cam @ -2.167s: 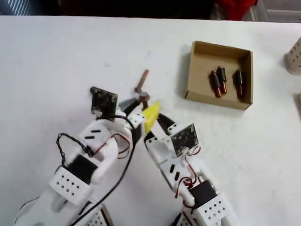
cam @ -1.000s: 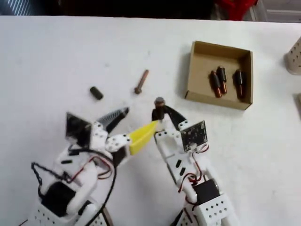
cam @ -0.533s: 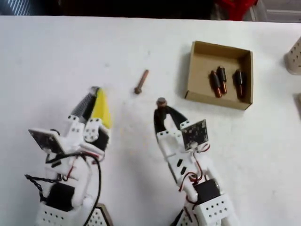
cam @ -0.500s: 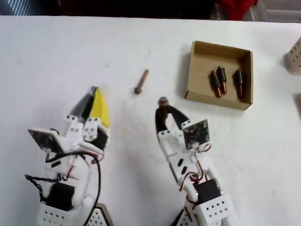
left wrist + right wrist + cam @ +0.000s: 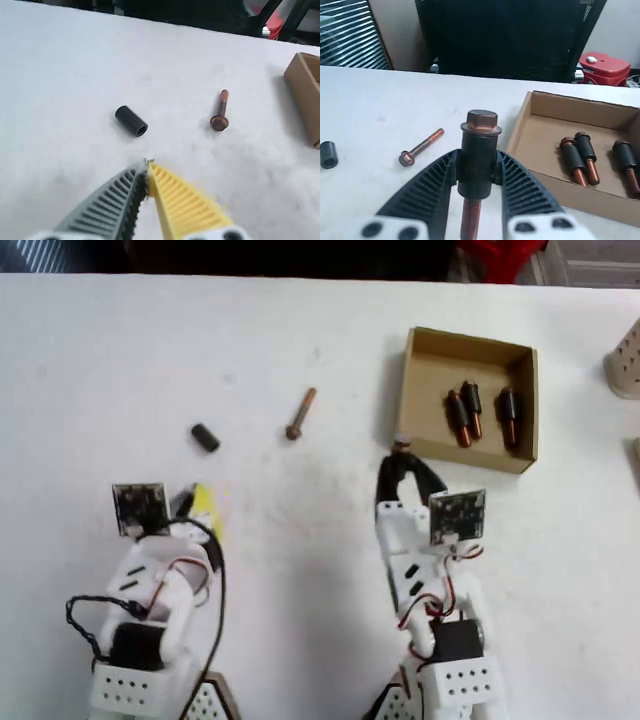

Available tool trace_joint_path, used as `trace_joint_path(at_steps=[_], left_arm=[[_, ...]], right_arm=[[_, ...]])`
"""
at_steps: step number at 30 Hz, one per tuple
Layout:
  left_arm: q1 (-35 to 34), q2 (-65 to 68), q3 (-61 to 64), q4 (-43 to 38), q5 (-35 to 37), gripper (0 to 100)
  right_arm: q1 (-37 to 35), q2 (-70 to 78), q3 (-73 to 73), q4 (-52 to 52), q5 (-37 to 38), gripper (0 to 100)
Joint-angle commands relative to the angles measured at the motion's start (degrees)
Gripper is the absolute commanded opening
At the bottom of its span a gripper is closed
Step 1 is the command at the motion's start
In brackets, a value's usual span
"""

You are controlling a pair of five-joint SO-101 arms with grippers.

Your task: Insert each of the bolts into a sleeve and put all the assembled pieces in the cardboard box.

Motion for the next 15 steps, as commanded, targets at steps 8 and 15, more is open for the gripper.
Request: trace_joint_path(at_steps=[8, 15], left_arm=[[-1.9, -0.5, -0.1, 6.8, -4.4, 2], [-1.7, -0.5, -0.5, 7.1, -4.6, 2]], right_arm=[[6.5, -0.8, -19.4, 20.8, 0.4, 1.6], [9.6, 14.9, -33.5, 26.0, 0.4, 1.6]])
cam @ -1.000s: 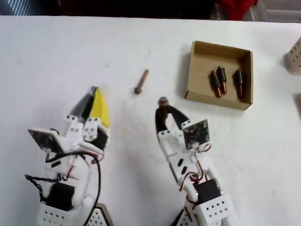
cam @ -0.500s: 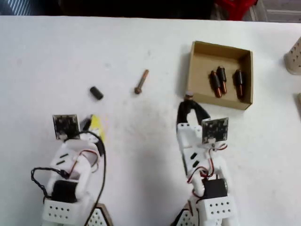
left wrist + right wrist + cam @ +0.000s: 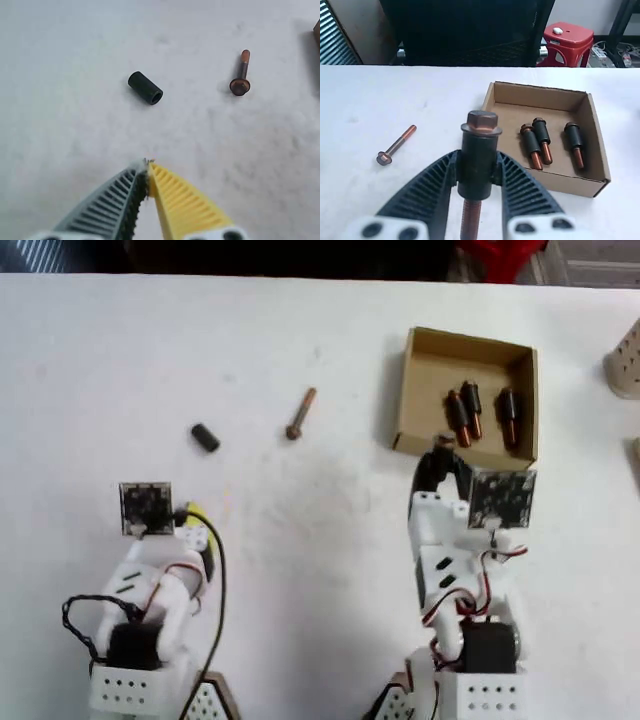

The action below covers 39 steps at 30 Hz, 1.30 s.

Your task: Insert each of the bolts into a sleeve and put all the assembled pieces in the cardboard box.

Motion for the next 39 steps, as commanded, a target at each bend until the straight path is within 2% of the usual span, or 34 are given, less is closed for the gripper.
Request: trace_joint_path(at_steps=[1, 13, 18, 25, 31, 36, 39], left_arm=[[-0.3, -0.5, -0.5, 0.3, -0.4, 2], [-0.1, -0.5, -1.1, 2.3, -0.8, 2], [1.9, -0.4, -0.1, 3.2, -3.4, 2], [2.8, -0.4, -0.1, 3.5, -3.5, 2], [2.7, -0.4, -0.1, 3.4, -3.5, 2], [2.7, -0.4, -0.1, 3.4, -3.6, 2], [2.7, -0.4, -0.1, 3.5, -3.6, 2]], right_arm=[[2.8, 14.0, -12.6, 0.4, 0.4, 1.6], [9.2, 56.1, -45.8, 1.8, 0.7, 1.6], [12.4, 74.1, -65.6, 10.7, 7.0, 1.6], [14.9, 96.8, -91.6, 16.7, 7.3, 1.6], [14.6, 115.5, -114.6, 29.4, 7.7, 1.7], [14.0, 129.7, -132.6, 37.8, 16.2, 1.7], [14.7, 136.8, -142.2, 40.1, 16.8, 1.7]])
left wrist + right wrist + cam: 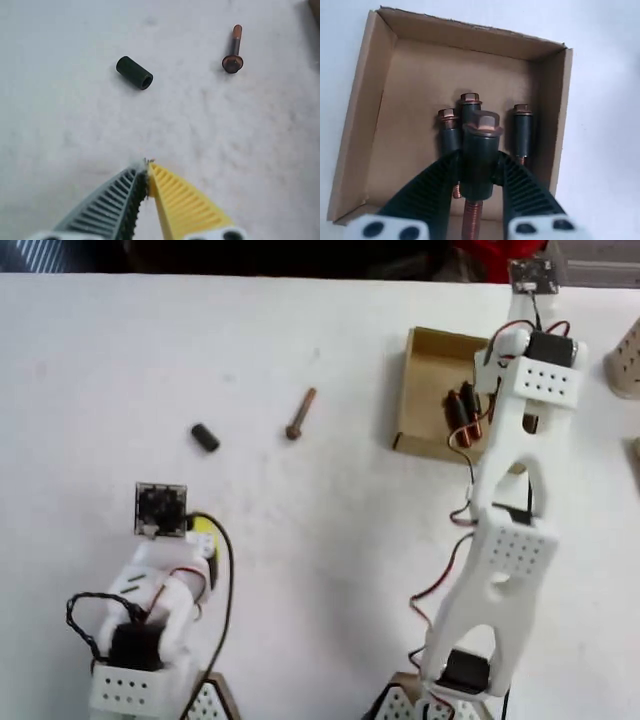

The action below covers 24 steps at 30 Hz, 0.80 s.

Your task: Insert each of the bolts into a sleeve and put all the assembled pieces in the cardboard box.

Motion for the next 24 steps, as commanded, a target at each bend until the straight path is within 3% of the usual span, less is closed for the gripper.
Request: trace_joint_path(at_steps=[1, 9, 14, 20, 24], left_arm=[[0.7, -0.4, -0.1, 0.3, -0.4, 2], [0.7, -0.4, -0.1, 0.4, -2.8, 2], [0.7, -0.4, -0.1, 0.4, -2.9, 2], [0.7, -0.4, -0.1, 0.4, -2.9, 2], [0.7, -0.4, -0.1, 0.4, -3.0, 2]], right_arm=[[0.4, 7.7, -17.8, 3.6, 2.4, 1.7], [0.4, 19.8, -24.4, 5.6, 2.8, 1.8], [0.5, 21.2, -24.6, 5.6, 7.2, 2.0], [0.7, 21.1, -24.7, 6.8, 7.1, 17.5], [0.7, 21.1, -24.7, 6.8, 7.3, 19.3]])
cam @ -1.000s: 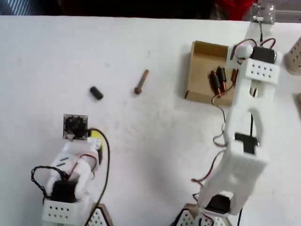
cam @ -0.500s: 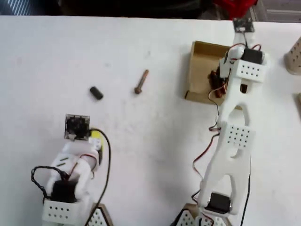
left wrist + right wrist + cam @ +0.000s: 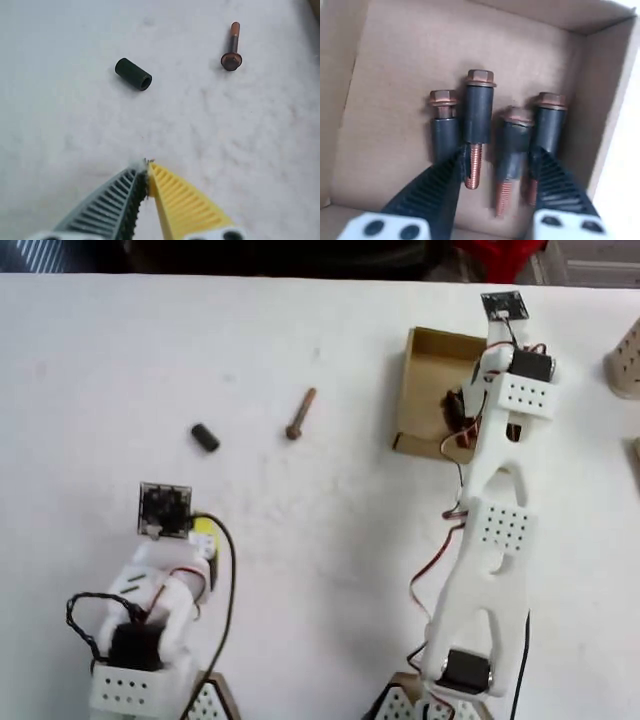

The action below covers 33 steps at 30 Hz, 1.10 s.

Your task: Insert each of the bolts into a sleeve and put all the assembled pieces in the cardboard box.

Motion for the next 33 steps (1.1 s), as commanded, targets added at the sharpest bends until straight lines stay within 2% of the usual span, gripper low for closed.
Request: trace_joint_path(at_steps=[1, 6, 10, 13, 19, 22, 27, 33], left_arm=[[0.7, -0.4, -0.1, 0.3, -1.1, 2], [-1.0, -0.4, -0.1, -0.4, -5.3, 2], [-3.7, -0.4, -0.1, -2.3, -5.2, 2], [-4.0, -0.4, -0.1, -3.3, -5.2, 2], [-4.0, -0.4, -0.1, -3.5, -3.5, 2], [-4.0, -0.4, -0.1, -3.7, -1.7, 2], [-4.1, -0.4, -0.1, -3.6, -1.5, 2], [-7.7, -0.4, -0.4, -3.4, -1.4, 2]], right_arm=[[0.7, -1.6, -2.4, 0.4, 0.9, 19.3], [1.0, -3.1, -4.4, 5.1, 1.0, 16.1], [0.7, -4.9, -8.5, 12.4, 0.9, 8.6], [1.0, -5.9, -9.0, 12.6, 0.7, 1.4], [3.6, -8.7, -7.1, 13.0, 0.7, 1.5], [3.6, -14.1, 0.5, 13.1, 0.7, 1.5], [1.4, -30.4, 23.3, 12.9, 0.9, 1.6], [-2.7, -44.8, 42.3, 12.5, 0.8, 1.7]])
